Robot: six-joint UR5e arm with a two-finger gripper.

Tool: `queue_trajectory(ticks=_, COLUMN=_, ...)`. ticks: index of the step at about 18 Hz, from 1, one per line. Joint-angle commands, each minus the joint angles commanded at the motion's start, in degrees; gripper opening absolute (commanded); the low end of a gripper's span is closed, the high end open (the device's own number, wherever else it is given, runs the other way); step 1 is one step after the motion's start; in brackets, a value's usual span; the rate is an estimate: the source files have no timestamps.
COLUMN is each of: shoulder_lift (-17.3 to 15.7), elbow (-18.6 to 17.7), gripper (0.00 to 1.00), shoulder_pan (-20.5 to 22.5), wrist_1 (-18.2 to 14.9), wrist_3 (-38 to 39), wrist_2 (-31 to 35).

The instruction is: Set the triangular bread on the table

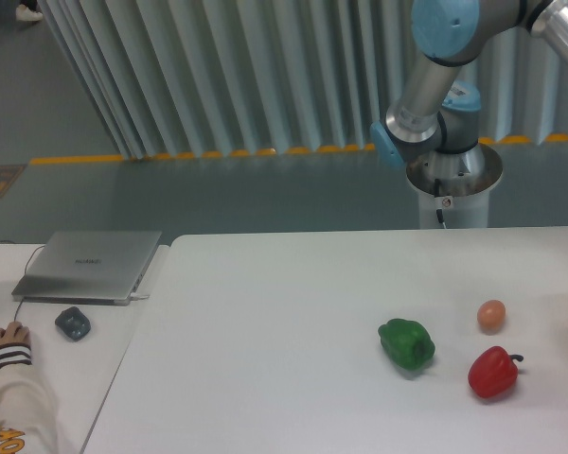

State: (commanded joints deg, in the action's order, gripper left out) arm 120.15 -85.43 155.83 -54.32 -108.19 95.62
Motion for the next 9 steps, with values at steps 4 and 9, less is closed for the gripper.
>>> queue_trajectory(ticks=4, shoulder_lift=0.0, elbow=0.2, gripper=0.54, shoulder_pan=-0.1, wrist_1=-0.2, wrist_3=2.5, wrist_2=0.1)
queue_trajectory(ticks=9, shoulder_lift=-0.1, elbow=0.9, gripper=0.36, shoulder_pan=-0.3, wrist_1=-1.2, wrist_3=6.1, wrist_2=0.2)
